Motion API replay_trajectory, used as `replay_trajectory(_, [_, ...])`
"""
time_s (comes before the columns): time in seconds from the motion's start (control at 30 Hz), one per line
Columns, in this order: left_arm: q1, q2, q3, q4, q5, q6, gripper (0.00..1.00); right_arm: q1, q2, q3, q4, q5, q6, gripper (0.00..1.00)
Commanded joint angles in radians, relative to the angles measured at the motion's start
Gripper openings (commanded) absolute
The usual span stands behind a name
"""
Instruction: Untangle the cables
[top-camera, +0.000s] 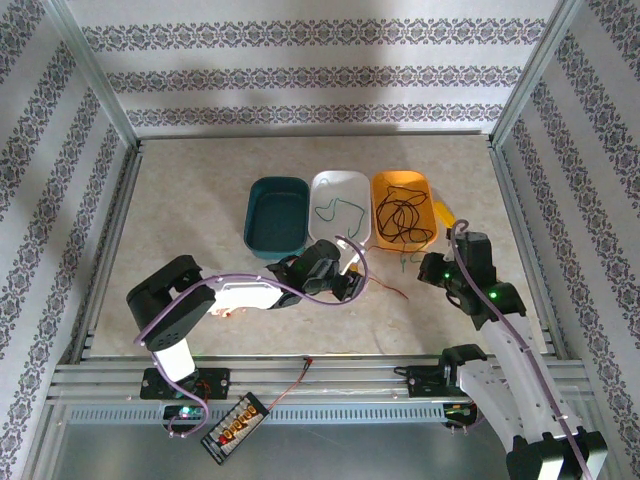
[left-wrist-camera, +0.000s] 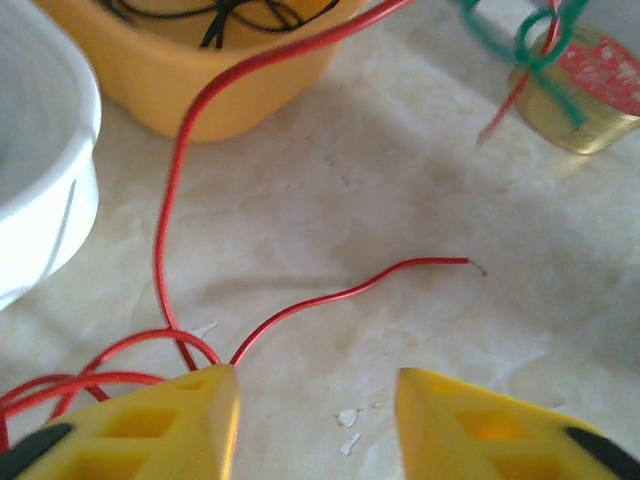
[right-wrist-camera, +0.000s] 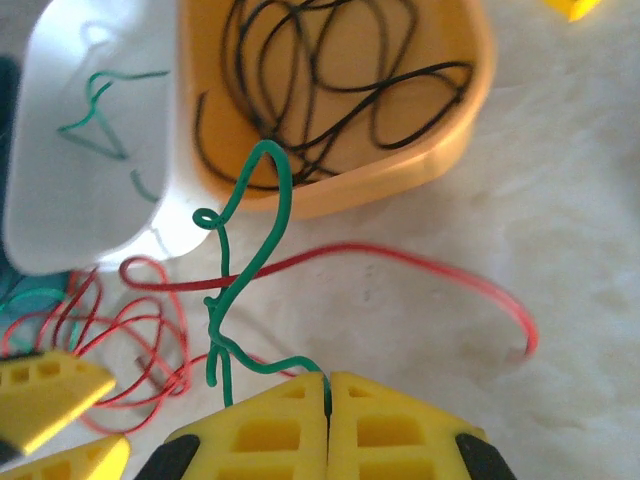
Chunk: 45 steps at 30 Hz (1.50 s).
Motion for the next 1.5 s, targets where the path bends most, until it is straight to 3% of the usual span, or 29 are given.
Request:
replay_trajectory(0.0, [0.015,-0.032,0.072,-0.020,0.020,0.108,0.50,-0.003,0.007,0.039,0.030,-0.155,-0.065,0.00])
replay_trajectory(0.23, [0.016,0.097,0.229,-0.099,-0.005,0.234,0.46,-0.001,0.008,0.062,0.041,-0.286,-0.059,0.00])
replay_trajectory(0.3, [0.023,0.127,0.257,-0.087,-0.011,0.237,0.35,-0.001,0.005,0.069,0.041,-0.314,-0.055,0.00])
replay_trajectory(0.43, [0.035,0.162,0.286,-0.046,0.014,0.199,0.00,-0.001,-0.004,0.075,0.040,-0.322,-0.047,0.00])
replay_trajectory(0.77, [0.049,0.116,0.168,0.034,0.031,0.065,0.00,-0.006,-0.034,0.116,0.011,-0.179,-0.056,0.00])
replay_trajectory(1.1, [0.053,0.025,-0.057,0.056,-0.056,-0.024,0.00,-0.042,-0.095,0.169,-0.009,0.126,-0.064,0.00])
replay_trajectory(1.3, [0.053,0.000,-0.109,0.040,-0.076,-0.049,0.00,-0.048,-0.121,0.193,-0.021,0.264,-0.081,0.00])
replay_trajectory(1.47, [0.053,-0.022,-0.152,0.028,-0.097,-0.051,0.00,-0.048,-0.134,0.227,-0.056,0.454,-0.128,0.00])
